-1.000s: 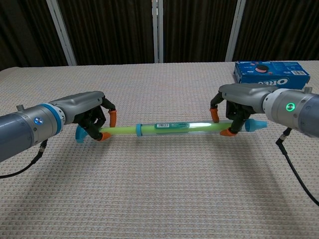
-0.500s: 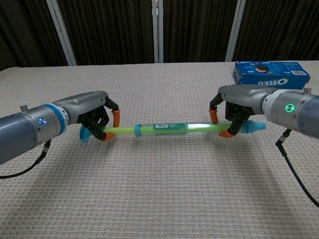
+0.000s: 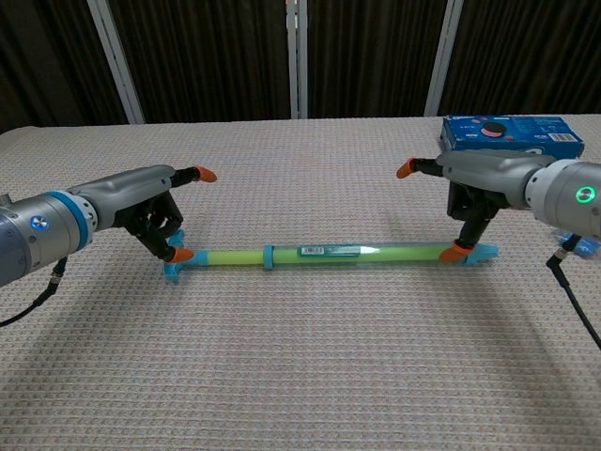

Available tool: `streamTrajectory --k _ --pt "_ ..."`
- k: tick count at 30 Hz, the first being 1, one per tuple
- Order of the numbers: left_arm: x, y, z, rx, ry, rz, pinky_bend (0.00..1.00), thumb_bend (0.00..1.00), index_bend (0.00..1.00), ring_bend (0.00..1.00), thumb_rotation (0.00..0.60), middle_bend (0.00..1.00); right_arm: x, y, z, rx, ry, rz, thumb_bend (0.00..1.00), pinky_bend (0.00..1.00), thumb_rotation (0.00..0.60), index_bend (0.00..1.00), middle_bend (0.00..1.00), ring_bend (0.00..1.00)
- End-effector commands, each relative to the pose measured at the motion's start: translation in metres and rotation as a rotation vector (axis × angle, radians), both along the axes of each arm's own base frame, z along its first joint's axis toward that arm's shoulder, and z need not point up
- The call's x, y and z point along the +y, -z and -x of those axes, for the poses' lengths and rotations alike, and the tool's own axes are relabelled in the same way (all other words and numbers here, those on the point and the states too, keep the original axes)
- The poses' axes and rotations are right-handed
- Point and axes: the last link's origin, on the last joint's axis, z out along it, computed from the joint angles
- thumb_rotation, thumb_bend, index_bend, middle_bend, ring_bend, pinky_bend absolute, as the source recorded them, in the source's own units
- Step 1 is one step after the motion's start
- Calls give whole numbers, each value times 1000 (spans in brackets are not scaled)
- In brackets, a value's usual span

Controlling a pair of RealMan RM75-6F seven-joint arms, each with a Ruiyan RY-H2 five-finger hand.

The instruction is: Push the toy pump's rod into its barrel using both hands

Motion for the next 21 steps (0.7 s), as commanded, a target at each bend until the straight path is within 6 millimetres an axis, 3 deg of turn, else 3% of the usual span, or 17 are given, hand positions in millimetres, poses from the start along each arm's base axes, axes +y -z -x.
streamTrajectory --k 1,6,9,10,13,14,16,18,19,21 --pt "-2 -20 11 -4 3 -42 1000 291 0 793 600 791 8 -19 7 2 -10 30 0 1000 600 0 988 1000" --pt "-10 -63 34 13 7 -135 943 291 0 720 600 733 20 -55 25 -3 -8 97 0 1000 600 0 905 946" --pt "-25 -95 53 9 11 -201 756 261 0 577 600 590 34 -87 44 -20 -12 161 0 961 600 0 772 829" --pt "-31 -105 59 6 16 -220 622 219 0 472 600 481 39 -96 50 -33 -17 178 0 925 600 0 731 790" --pt "-54 -133 82 23 9 -270 196 54 0 121 600 109 56 -123 70 -59 -36 233 0 642 600 0 506 571" --pt "-61 -140 88 34 4 -278 83 15 0 40 600 30 61 -130 75 -63 -46 249 0 561 600 0 444 502" --pt "-74 -153 97 52 -7 -296 1 0 0 0 600 0 70 -139 83 -70 -58 274 0 297 600 0 238 259" --pt "-93 -167 107 72 -25 -321 0 0 0 0 600 0 85 -151 96 -56 -72 304 0 103 600 0 83 86" --pt "-103 -174 111 78 -37 -335 0 0 0 0 600 0 92 -155 103 -46 -76 317 0 36 600 0 30 29" --pt "-133 -191 123 94 -79 -383 0 0 0 0 600 0 114 -164 117 -21 -55 347 0 0 600 0 0 0"
